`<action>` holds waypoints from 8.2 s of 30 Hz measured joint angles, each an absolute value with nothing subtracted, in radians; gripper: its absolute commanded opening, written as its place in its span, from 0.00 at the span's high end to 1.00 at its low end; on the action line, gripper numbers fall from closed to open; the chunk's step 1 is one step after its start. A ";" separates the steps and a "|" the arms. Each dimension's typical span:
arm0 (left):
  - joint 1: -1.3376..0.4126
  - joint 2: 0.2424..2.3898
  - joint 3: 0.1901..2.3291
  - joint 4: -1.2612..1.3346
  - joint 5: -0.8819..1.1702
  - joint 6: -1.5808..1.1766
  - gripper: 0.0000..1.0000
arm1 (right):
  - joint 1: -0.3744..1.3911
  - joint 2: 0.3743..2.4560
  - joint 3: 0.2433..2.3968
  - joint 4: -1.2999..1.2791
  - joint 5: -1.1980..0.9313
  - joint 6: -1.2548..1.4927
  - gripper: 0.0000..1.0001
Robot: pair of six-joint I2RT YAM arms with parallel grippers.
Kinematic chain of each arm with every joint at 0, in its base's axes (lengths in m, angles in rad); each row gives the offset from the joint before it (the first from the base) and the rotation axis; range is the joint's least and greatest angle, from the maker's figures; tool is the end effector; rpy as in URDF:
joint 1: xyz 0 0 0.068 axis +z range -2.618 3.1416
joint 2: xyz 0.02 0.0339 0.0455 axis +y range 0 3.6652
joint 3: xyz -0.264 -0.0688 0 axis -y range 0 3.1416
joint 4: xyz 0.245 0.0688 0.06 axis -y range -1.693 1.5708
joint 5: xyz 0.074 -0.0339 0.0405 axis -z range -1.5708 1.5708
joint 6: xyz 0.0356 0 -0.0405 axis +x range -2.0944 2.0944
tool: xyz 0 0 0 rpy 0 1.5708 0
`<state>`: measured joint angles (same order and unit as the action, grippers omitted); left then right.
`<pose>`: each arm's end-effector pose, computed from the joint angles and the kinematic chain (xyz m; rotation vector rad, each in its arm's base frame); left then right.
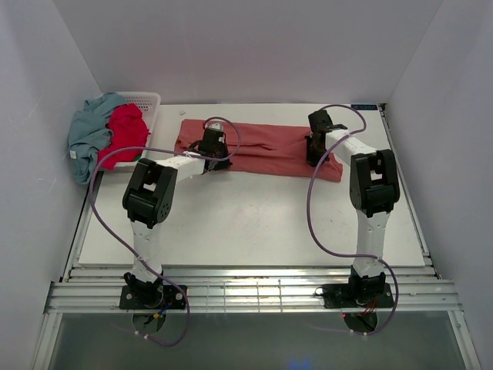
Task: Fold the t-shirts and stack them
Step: Fold the tshirt
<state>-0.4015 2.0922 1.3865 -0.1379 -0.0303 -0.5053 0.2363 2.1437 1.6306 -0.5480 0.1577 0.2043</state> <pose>0.4144 -0.1748 0.1473 -0.1412 2.4451 -0.3749 0.4478 0.1021 0.1721 0.0120 2.6111 -0.0527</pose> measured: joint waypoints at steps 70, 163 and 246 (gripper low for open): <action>-0.387 2.045 1.366 -0.235 -0.069 -0.513 1.00 | 0.387 2.012 1.462 -0.529 -0.104 0.146 0.92; -0.561 2.106 1.424 -0.154 0.123 -0.559 1.00 | 0.295 2.378 2.014 -0.620 -0.090 0.099 0.92; -0.316 1.828 1.213 -0.341 -0.240 -0.348 1.00 | 0.335 1.880 1.307 -0.446 0.213 0.199 0.60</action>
